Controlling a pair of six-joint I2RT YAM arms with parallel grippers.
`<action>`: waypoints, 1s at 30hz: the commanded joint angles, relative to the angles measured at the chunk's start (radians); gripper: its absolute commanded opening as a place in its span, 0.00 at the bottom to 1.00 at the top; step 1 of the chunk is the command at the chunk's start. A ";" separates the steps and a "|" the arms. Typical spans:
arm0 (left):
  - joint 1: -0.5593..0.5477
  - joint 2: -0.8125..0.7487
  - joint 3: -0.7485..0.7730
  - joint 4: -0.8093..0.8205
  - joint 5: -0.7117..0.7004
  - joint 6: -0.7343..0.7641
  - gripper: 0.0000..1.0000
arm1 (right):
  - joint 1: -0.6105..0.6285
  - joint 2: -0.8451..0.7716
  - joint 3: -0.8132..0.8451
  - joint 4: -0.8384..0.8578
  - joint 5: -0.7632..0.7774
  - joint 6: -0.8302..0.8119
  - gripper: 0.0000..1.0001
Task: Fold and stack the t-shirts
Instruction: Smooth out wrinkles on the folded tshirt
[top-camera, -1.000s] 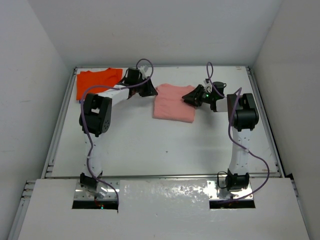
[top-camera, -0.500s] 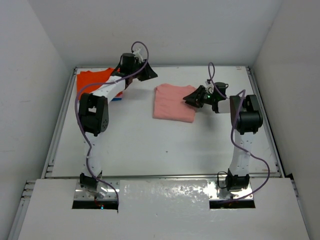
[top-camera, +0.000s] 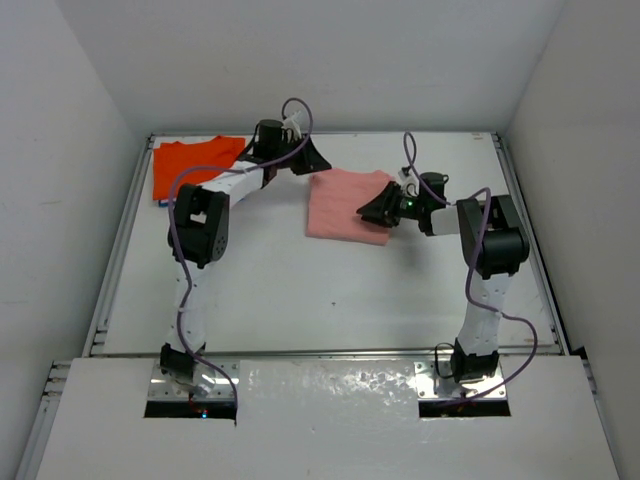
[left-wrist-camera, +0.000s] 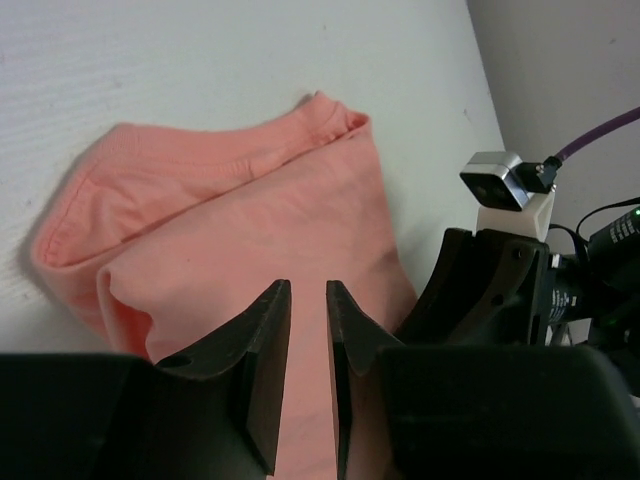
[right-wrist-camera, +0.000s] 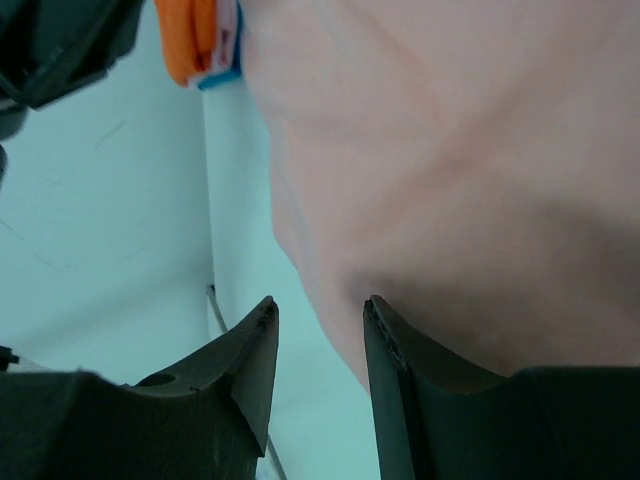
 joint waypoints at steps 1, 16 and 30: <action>-0.005 0.020 -0.036 0.083 0.029 -0.004 0.19 | 0.017 -0.055 -0.025 -0.079 -0.015 -0.106 0.39; 0.010 0.184 0.101 0.099 -0.013 -0.007 0.19 | 0.016 -0.103 -0.134 -0.200 -0.023 -0.215 0.39; 0.090 -0.109 0.101 -0.296 -0.071 0.141 0.57 | 0.004 -0.299 0.033 -0.665 0.052 -0.467 0.49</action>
